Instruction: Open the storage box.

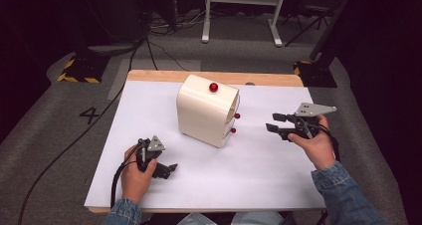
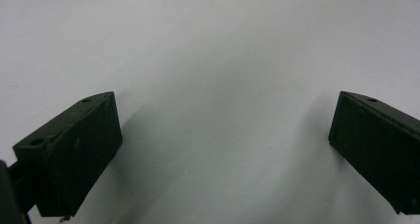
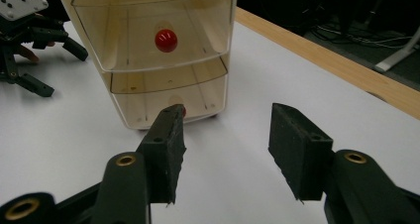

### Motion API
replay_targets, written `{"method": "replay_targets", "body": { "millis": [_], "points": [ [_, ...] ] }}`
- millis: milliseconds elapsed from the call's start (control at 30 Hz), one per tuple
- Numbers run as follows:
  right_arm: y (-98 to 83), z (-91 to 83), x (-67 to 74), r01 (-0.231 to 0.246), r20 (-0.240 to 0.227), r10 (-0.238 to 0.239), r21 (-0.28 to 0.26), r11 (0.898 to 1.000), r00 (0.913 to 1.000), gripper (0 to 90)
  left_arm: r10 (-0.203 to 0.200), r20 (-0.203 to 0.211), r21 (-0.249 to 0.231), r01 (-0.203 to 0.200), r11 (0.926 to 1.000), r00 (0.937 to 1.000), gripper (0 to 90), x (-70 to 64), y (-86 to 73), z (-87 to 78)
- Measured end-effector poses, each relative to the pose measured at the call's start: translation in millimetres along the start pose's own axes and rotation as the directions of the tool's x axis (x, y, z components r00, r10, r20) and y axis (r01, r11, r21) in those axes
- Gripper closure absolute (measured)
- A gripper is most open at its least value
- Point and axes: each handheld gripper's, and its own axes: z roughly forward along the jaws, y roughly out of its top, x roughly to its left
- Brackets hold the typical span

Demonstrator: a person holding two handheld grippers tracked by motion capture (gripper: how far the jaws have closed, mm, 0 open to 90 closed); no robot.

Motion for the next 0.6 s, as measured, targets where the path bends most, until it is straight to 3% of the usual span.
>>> {"method": "replay_targets", "body": {
  "millis": [133, 267, 600],
  "points": [
    [2.3, 22.2, 3.1, 0.023, -0.028, -0.022, 0.017, 1.0, 0.9994, 50.5, 0.0, 0.0, 0.0, 0.0, 1.0, 1.0, 0.0, 0.0, 0.0, 0.0],
    [1.5, 43.6, 5.9, 0.01, -0.026, -0.01, 0.032, 0.999, 0.9996, 54.3, 0.0, 0.0, 0.0, 0.0, 1.0, 1.0, 0.0, 0.0, 0.0, 0.0],
    [-3.7, 76.1, 9.3, 0.009, -0.074, -0.005, 0.046, 0.999, 0.9972, 58.6, 0.003, -0.001, 0.002, -0.003, 1.0, 1.0, 0.0, 0.3, 0.1, -0.2]
  ]
}}
